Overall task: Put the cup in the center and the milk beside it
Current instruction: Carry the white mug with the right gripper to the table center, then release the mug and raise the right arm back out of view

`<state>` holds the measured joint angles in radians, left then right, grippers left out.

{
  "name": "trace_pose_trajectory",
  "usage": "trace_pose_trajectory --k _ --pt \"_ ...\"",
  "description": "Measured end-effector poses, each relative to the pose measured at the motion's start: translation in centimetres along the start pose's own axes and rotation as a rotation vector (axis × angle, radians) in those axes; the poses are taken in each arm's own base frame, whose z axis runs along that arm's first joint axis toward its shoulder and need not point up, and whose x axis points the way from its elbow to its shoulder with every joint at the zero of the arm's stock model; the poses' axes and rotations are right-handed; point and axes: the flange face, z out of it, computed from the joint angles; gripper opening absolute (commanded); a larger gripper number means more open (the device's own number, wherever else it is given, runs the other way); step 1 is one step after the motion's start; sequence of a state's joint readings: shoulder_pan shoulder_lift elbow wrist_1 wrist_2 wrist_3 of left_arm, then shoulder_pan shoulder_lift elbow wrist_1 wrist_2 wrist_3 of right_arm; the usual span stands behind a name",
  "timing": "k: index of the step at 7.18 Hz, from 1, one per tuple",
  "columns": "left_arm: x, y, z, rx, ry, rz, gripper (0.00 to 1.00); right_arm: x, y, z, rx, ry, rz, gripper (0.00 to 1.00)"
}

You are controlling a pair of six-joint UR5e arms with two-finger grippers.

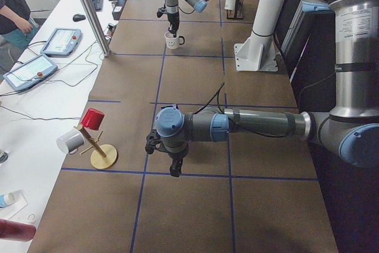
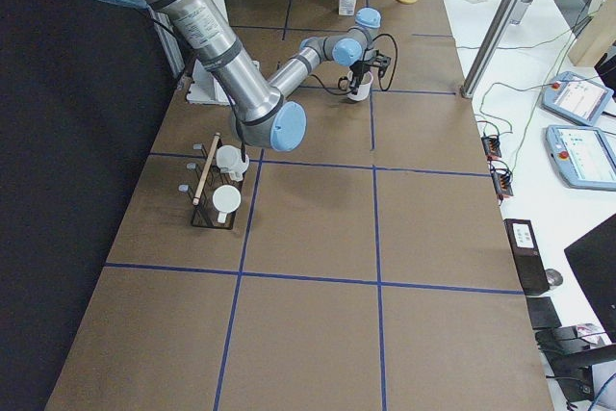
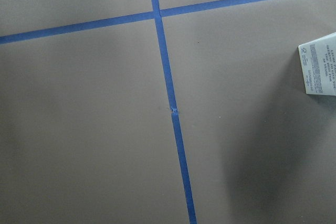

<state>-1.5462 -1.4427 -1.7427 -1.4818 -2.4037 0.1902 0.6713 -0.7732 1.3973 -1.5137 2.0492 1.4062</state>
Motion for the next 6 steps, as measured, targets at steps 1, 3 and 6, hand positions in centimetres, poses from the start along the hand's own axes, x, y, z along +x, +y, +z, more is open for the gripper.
trace_pose_trajectory --k 1,3,6 --pt "0.0 0.0 0.0 0.0 0.0 0.0 1.0 -0.3 0.1 0.5 0.003 0.009 0.009 0.03" --pt "0.0 0.0 0.0 -0.001 0.0 -0.001 1.0 -0.7 0.7 1.5 0.005 0.021 0.029 0.99" --pt "0.0 0.0 0.0 0.0 -0.001 0.0 1.0 -1.3 1.2 1.1 0.017 0.011 0.036 1.0"
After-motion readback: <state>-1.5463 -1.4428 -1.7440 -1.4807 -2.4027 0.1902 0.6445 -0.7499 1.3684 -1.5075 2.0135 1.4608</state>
